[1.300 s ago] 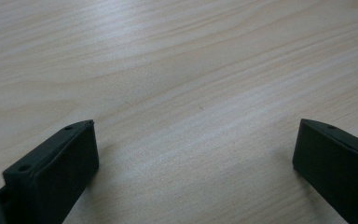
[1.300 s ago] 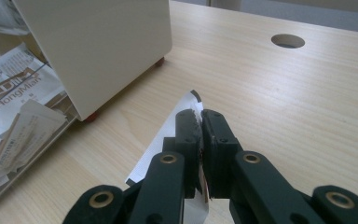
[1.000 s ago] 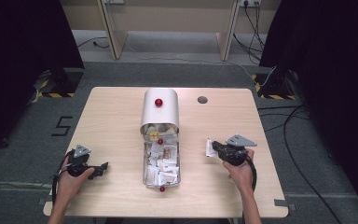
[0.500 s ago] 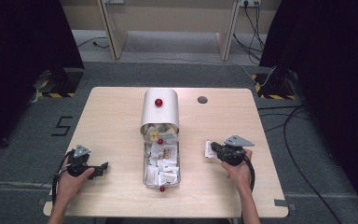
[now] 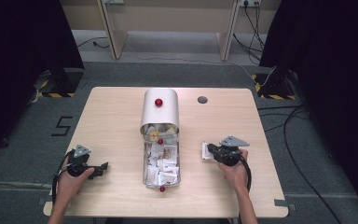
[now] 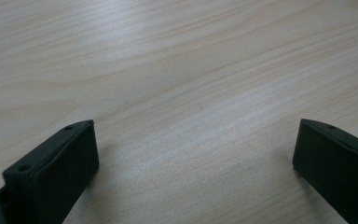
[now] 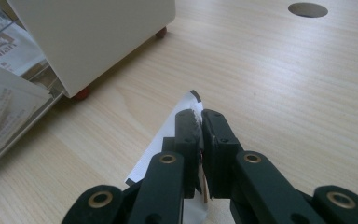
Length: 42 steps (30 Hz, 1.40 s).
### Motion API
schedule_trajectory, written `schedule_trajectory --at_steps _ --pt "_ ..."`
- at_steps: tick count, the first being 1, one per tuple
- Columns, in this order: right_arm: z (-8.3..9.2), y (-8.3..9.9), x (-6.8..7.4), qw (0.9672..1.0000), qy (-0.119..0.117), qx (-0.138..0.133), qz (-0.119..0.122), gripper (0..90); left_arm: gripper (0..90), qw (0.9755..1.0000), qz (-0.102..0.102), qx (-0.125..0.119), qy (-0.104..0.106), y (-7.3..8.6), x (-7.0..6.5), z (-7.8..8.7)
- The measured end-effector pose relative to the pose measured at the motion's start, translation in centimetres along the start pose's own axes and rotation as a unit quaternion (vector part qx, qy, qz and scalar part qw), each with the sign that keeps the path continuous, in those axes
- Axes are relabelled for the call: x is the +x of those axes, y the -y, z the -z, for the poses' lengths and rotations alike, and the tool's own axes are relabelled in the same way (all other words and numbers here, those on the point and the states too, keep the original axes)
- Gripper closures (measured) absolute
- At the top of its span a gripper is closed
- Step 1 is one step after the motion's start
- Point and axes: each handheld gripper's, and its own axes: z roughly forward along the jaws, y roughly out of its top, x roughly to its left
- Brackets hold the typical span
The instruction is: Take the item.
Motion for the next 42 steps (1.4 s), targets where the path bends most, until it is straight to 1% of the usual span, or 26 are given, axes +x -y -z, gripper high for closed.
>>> schedule_trajectory --at_steps 5,10,13,14,17,18,22,23,24,25,26,27,28,31,35,37,38,39,40,42 --pt "-0.4 0.4 -0.2 1.0 0.001 0.009 -0.002 84.9 0.0 1.0 0.0 0.0 0.0 0.0 0.0 0.0" --pt "-0.6 0.5 -0.3 0.9999 0.004 0.012 -0.002 83.2 0.0 1.0 -0.001 0.001 0.0 0.0 0.0 0.0" --pt "-0.6 0.6 -0.3 0.9998 0.005 0.017 -0.003 79.2 0.0 1.0 0.0 0.0 0.0 0.0 0.0 0.0" --pt "-0.6 0.6 -0.3 0.9998 0.005 0.017 -0.003 79.2 0.0 1.0 0.0 0.0 0.0 0.0 0.0 0.0" --pt "-0.4 0.5 -0.3 0.9998 0.008 0.015 -0.004 72.4 0.0 1.0 0.0 0.0 0.0 0.0 0.0 0.0" --pt "-0.4 0.5 -0.3 0.9998 0.008 0.015 -0.004 72.4 0.0 1.0 0.0 0.0 0.0 0.0 0.0 0.0" --pt "0.4 0.2 -0.4 0.9998 0.015 0.006 -0.009 62.6 0.0 1.0 0.0 0.0 0.0 0.0 0.0 0.0" --pt "0.6 0.1 -0.4 0.9998 0.015 0.004 -0.013 60.8 0.0 1.0 0.0 0.0 0.0 0.0 0.0 0.0" --pt "0.6 0.1 -0.4 0.9998 0.015 0.004 -0.013 60.8 0.0 1.0 0.0 0.0 0.0 0.0 0.0 0.0" --pt "1.0 0.0 -0.4 0.9998 0.013 -0.001 -0.016 57.9 0.0 1.0 0.0 0.0 0.0 0.0 0.0 0.0" --pt "1.0 0.0 -0.4 0.9998 0.013 -0.001 -0.016 57.9 0.0 1.0 0.0 0.0 0.0 0.0 0.0 0.0" --pt "1.3 -0.1 -0.3 0.9997 0.014 -0.003 -0.017 54.5 0.0 1.0 0.0 0.0 0.0 0.0 0.0 0.0" --pt "1.3 -0.1 -0.3 0.9997 0.014 -0.003 -0.017 54.5 0.0 1.0 0.0 0.0 0.0 0.0 0.0 0.0" --pt "1.6 -0.1 -0.2 0.9995 0.016 -0.006 -0.026 48.1 0.0 1.0 0.0 0.0 0.0 0.0 0.0 0.0" --pt "1.9 0.0 -0.1 0.9994 0.016 -0.006 -0.03 45.4 0.0 1.0 0.0 0.0 0.0 0.0 0.0 0.0" --pt "2.4 0.3 0.1 0.9994 0.017 -0.006 -0.028 44.1 0.0 1.0 -0.001 0.001 0.0 0.0 0.0 0.0" --pt "2.4 0.3 0.1 0.9994 0.017 -0.006 -0.028 44.1 0.0 1.0 -0.001 0.001 0.0 0.0 0.0 0.0" --pt "3.0 0.6 0.1 0.9994 0.018 -0.006 -0.029 43.8 0.0 1.0 -0.001 0.001 0.0 0.0 0.0 0.0" --pt "3.0 0.6 0.1 0.9994 0.018 -0.006 -0.029 43.8 0.0 1.0 -0.001 0.001 0.0 0.0 0.0 0.0" --pt "4.0 1.3 0.0 0.9993 0.022 -0.001 -0.032 43.4 0.0 1.0 -0.001 0.001 0.0 0.0 0.0 0.0"
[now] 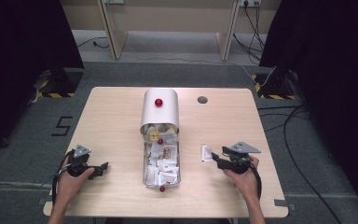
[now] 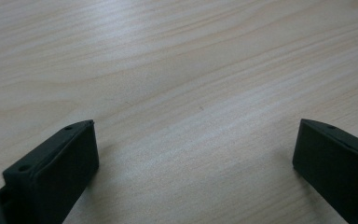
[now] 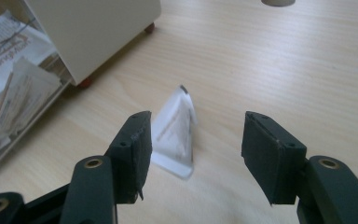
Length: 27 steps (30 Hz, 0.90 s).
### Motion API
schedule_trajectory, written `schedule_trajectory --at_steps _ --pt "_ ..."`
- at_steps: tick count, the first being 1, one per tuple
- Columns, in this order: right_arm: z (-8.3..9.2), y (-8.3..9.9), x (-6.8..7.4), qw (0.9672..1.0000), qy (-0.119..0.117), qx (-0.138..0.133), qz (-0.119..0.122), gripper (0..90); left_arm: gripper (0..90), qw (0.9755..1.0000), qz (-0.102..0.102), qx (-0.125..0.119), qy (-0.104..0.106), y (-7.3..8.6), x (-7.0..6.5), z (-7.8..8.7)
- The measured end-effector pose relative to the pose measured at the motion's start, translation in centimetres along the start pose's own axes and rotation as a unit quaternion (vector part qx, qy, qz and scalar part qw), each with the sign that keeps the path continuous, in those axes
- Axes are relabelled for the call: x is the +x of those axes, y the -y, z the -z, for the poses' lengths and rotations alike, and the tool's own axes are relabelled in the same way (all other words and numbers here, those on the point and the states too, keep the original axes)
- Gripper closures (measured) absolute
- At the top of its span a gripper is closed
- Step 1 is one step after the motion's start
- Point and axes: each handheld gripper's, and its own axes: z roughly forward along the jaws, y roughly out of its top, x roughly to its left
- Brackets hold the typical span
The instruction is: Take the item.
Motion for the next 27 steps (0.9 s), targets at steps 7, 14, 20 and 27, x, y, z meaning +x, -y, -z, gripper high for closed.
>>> schedule_trajectory --at_steps 7,14,20,27 --pt "1.7 1.2 -0.5 0.9999 0.009 0.002 -0.008 42.6 0.0 1.0 0.001 -0.001 0.0 0.0 0.0 0.0" --pt "2.8 1.5 -0.2 0.9999 0.01 0.002 -0.003 40.6 0.0 1.0 0.002 -0.001 0.0 0.0 0.0 0.0" --pt "3.4 1.7 0.0 0.9999 0.017 0.002 -0.002 35.2 0.0 1.0 0.001 -0.001 0.0 0.1 0.0 0.0" --pt "3.9 2.7 0.3 0.9989 0.043 0.016 0.01 25.2 0.0 1.0 0.002 -0.001 -0.001 0.1 0.0 0.1"
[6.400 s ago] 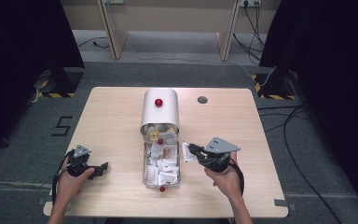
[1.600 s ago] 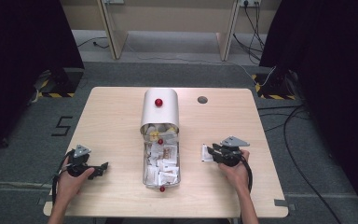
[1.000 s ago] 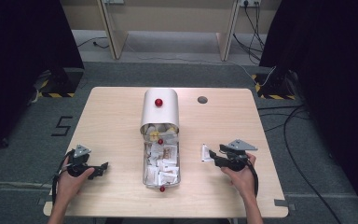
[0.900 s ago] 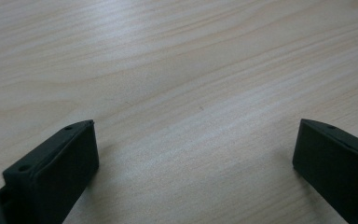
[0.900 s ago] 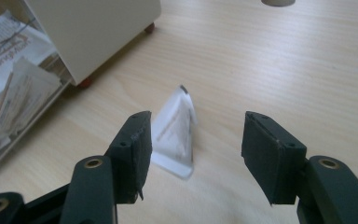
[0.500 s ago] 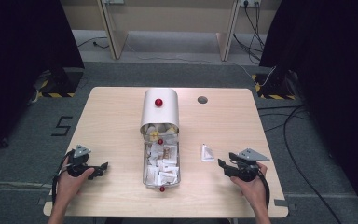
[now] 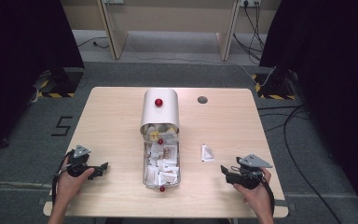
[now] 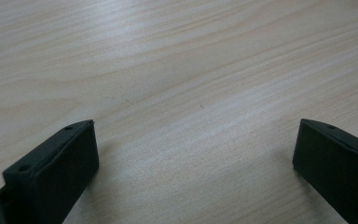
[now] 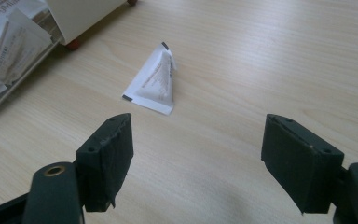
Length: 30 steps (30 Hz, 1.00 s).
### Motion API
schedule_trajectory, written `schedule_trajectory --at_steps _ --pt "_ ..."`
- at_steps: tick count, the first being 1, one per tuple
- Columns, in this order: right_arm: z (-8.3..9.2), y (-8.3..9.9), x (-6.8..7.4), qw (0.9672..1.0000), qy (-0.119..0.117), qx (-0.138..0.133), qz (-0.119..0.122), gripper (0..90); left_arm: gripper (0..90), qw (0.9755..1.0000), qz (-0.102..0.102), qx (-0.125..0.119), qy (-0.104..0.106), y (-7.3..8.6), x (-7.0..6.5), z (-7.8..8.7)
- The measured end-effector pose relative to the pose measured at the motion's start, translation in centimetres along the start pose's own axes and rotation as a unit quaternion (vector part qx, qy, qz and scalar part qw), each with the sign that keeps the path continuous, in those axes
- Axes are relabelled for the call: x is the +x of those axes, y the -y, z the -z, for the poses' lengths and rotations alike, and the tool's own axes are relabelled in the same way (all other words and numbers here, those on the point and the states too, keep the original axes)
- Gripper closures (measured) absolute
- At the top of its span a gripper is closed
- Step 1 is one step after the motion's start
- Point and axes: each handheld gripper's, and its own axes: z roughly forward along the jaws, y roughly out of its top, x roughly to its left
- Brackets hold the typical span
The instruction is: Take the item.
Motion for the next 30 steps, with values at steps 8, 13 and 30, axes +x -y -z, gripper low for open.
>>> schedule_trajectory --at_steps 8,13,30 --pt "0.7 1.1 -0.2 1.0 0.003 0.006 -0.006 24.4 0.0 1.0 0.0 0.001 0.0 0.0 0.0 0.0" --pt "1.2 1.9 -0.2 0.9999 0.004 0.012 -0.007 24.1 0.0 1.0 0.0 0.0 0.0 0.0 0.0 0.0" --pt "1.8 3.6 0.1 0.9994 0.015 0.032 -0.001 23.6 0.0 1.0 0.0 0.0 0.0 0.0 0.0 0.0"
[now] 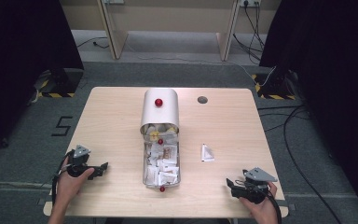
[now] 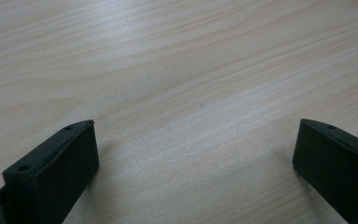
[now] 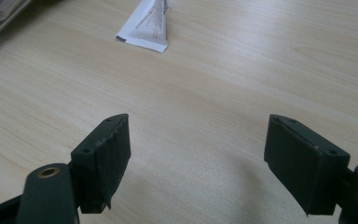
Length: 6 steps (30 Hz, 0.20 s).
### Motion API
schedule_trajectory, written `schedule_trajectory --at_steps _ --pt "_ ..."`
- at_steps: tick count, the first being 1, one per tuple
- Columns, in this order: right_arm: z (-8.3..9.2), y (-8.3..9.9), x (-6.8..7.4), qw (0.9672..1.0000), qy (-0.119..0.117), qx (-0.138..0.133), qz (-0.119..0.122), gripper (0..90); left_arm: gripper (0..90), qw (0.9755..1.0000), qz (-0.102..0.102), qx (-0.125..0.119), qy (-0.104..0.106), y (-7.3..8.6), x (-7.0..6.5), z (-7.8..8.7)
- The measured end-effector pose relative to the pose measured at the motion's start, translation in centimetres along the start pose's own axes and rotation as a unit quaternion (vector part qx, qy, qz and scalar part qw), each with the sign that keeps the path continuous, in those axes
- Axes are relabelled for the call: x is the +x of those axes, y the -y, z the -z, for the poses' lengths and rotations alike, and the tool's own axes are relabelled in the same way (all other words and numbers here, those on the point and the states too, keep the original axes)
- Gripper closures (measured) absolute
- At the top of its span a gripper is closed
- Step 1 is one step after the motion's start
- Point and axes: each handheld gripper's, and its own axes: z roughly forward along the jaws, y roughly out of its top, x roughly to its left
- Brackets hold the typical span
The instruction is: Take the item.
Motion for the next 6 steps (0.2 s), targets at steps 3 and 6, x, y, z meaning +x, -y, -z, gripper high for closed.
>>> schedule_trajectory --at_steps 3,6 --pt "-0.12 0.05 0.04 1.0 -0.002 0.002 0.002 23.5 0.0 1.0 0.0 0.0 0.0 0.0 0.0 0.0" --pt "-0.42 0.11 0.19 1.0 -0.005 0.006 0.006 23.6 0.0 1.0 0.0 0.0 0.0 0.0 0.0 0.0"
